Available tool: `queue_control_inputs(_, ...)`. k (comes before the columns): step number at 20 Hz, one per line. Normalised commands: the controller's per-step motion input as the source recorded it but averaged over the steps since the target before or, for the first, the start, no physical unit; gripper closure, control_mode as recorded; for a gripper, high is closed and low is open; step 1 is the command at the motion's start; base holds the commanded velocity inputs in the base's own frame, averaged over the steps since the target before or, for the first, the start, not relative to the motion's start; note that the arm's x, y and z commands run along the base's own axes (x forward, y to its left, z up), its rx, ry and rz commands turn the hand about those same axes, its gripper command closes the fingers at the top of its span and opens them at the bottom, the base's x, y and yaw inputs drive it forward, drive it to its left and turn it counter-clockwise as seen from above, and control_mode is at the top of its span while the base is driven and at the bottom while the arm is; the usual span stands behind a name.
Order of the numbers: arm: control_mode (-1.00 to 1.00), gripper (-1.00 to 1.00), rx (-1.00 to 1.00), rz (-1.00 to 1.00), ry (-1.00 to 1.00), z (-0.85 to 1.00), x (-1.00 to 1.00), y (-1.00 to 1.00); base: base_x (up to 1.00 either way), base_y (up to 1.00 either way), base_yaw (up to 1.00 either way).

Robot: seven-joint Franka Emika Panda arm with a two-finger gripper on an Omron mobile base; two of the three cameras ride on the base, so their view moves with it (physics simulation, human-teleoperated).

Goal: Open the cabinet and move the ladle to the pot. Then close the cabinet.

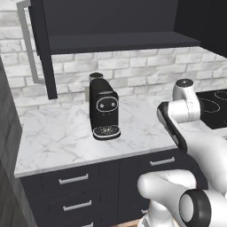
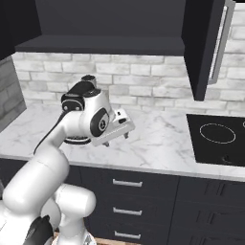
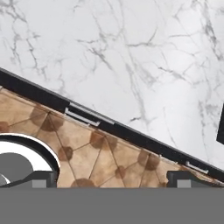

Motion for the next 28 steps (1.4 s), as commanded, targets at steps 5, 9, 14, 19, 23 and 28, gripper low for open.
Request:
queue_control_inputs(5,-1.0,-1.0,0.03,0.0,-0.25,0.0,-0.51,-0.12,0.0,0.0,0.0)
queue_control_inputs(9,-1.0,-1.0,0.07,0.03,-0.34,0.0,-0.36,-0.1,0.0,0.0,0.0)
queue_control_inputs(14,-1.0,-1.0,0.11,0.14,-0.34,0.03,-0.28,-0.08,0.0,0.0,0.0)
queue_control_inputs(19,-1.0,-1.0,0.19,0.21,-0.33,0.11,-0.15,-0.29,0.0,0.0,0.0)
queue_control_inputs(23,-1.0,-1.0,0.17,0.23,-0.36,0.26,-0.14,-0.37,0.0,0.0,0.0)
queue_control_inputs(28,-1.0,-1.0,0.2,0.08,-0.11,0.08,0.0,-0.54,0.0,0.0,0.0)
